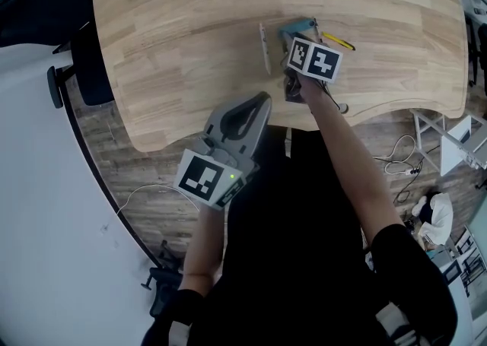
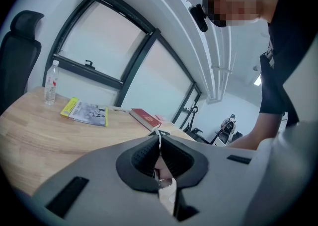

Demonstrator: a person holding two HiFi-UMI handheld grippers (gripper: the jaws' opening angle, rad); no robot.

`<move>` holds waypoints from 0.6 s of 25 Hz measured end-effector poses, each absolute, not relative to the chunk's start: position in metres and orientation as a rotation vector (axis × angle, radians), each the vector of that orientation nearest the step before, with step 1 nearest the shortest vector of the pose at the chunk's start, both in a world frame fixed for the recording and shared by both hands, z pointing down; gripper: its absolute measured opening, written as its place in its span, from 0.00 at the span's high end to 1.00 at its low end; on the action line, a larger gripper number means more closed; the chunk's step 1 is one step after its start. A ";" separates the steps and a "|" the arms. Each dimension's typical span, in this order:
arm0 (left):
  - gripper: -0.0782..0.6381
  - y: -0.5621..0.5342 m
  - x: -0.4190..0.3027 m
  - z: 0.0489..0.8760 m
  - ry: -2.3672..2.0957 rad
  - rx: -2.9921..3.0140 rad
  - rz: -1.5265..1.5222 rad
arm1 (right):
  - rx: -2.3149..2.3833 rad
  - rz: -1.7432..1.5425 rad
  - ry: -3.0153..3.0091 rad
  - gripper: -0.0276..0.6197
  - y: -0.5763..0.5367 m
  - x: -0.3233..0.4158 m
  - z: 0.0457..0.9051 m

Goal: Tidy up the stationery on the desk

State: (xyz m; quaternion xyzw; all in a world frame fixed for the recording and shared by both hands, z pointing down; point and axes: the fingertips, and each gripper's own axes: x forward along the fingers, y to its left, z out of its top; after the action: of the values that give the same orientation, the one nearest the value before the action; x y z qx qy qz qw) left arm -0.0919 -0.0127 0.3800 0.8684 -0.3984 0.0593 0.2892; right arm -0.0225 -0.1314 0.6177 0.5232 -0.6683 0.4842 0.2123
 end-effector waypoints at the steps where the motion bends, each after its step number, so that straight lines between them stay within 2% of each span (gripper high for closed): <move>1: 0.84 -0.014 -0.091 0.379 -1.063 2.322 0.156 | 1.455 1.365 -1.852 0.73 -0.132 -0.023 0.618; 6: 0.84 -0.019 -0.089 0.379 -1.058 2.321 0.155 | 1.510 1.441 -1.833 0.60 -0.139 -0.020 0.617; 15: 0.84 -0.024 -0.092 0.382 -1.064 2.316 0.155 | 1.633 1.385 -1.707 0.58 -0.152 -0.012 0.618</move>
State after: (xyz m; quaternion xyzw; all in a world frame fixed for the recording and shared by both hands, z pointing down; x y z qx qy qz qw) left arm -0.0924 -0.0239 0.3817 0.8681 -0.3989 0.0581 0.2898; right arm -0.0120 -0.1519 0.6182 0.5841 -0.6109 0.4955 0.2003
